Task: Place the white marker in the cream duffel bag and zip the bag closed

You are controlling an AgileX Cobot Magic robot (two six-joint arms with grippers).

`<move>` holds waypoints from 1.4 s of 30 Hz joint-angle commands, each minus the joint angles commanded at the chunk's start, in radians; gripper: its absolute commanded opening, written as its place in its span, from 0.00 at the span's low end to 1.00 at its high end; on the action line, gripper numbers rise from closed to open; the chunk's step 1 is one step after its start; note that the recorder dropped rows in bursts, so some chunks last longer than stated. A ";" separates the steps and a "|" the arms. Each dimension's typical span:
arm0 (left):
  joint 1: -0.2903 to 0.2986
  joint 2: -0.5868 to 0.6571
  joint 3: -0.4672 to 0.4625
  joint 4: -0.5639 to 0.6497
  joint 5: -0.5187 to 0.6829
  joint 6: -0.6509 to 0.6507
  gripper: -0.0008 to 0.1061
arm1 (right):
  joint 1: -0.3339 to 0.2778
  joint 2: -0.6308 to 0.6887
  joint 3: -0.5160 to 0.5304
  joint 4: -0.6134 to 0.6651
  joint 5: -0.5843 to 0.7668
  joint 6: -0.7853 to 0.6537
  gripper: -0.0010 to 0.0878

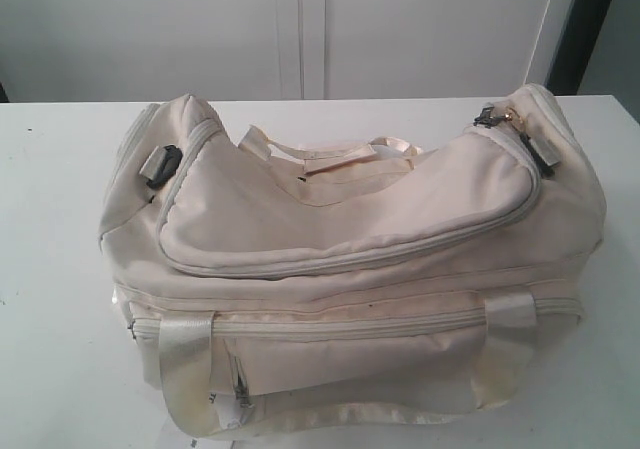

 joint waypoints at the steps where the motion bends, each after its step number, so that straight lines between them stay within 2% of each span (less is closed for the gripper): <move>1: 0.000 0.000 0.000 0.000 0.000 0.000 0.01 | 0.000 -0.010 0.009 0.000 0.002 0.000 0.01; 18: 0.000 0.000 0.000 0.000 0.000 0.000 0.01 | 0.000 -0.058 0.135 0.000 -0.021 0.000 0.01; 28: 0.000 0.000 0.000 0.000 0.000 0.000 0.01 | 0.000 -0.058 0.135 0.000 -0.037 0.000 0.01; 31: 0.000 0.000 0.000 0.000 0.000 0.000 0.01 | 0.000 -0.058 0.135 0.000 0.002 0.000 0.01; 34: 0.000 0.000 0.000 0.000 0.000 0.000 0.01 | 0.000 -0.058 0.135 0.000 0.099 0.000 0.01; 42: 0.000 0.000 0.000 0.000 0.000 0.000 0.01 | 0.000 -0.058 0.135 0.000 0.099 0.000 0.01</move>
